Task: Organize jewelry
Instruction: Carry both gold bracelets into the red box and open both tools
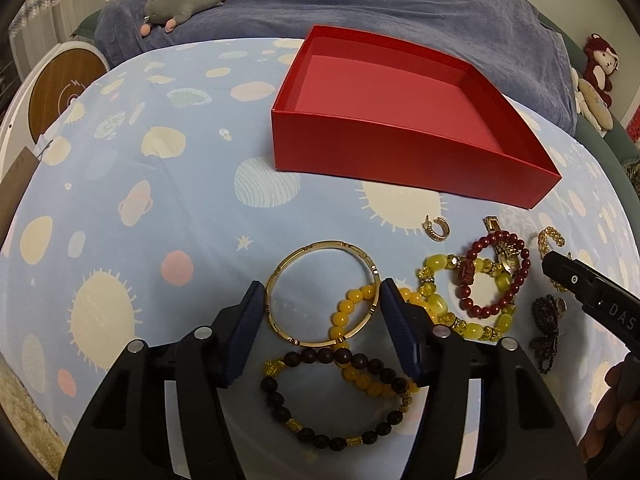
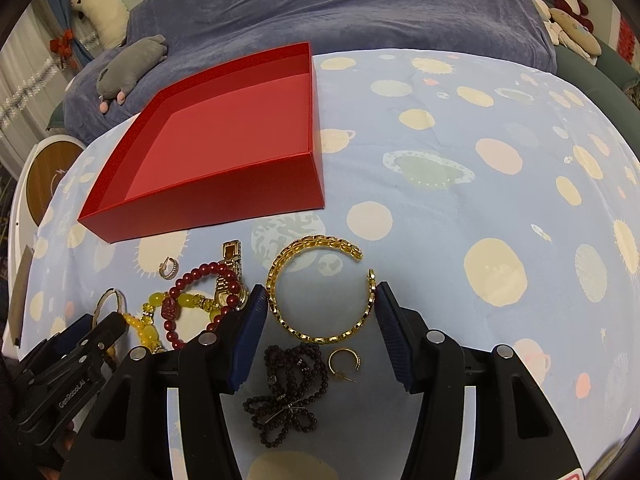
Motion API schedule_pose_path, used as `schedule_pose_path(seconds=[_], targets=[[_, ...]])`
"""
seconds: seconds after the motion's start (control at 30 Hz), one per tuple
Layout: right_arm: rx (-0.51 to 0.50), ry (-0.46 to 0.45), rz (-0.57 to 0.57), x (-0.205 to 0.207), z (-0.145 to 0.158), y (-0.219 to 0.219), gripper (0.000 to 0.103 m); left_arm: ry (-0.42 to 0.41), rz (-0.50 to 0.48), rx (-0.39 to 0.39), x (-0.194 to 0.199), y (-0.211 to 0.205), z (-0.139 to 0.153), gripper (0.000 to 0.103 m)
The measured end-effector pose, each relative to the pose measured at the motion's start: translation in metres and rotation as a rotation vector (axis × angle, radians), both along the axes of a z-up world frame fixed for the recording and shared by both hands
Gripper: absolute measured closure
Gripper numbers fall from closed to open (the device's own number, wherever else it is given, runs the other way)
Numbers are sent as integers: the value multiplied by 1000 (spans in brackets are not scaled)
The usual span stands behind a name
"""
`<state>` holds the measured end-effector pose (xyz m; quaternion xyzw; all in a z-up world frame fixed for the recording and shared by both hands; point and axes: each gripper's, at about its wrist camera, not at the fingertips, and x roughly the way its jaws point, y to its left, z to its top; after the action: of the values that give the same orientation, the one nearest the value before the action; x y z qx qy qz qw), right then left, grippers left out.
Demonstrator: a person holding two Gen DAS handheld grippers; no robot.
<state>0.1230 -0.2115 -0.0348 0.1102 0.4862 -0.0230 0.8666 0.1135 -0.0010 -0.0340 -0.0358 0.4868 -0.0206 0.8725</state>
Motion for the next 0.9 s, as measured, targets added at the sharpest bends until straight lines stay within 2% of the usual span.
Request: schedule_pose_path(seconds=[0.2,0.6,0.77,0.9], targets=[[13,-9,10,-9,7,3,50,-7,21,-35,-4,6,7,47],[42,-83,46,-23,49,7,50,-74,4,-80,-10,6,54,47],[45,-125,62,-13,70,6,50,-113,-14,-94,5,2,77,47],[65,-147,74,13,84,4,50,-145,-36,-98,33,-4,93,47]])
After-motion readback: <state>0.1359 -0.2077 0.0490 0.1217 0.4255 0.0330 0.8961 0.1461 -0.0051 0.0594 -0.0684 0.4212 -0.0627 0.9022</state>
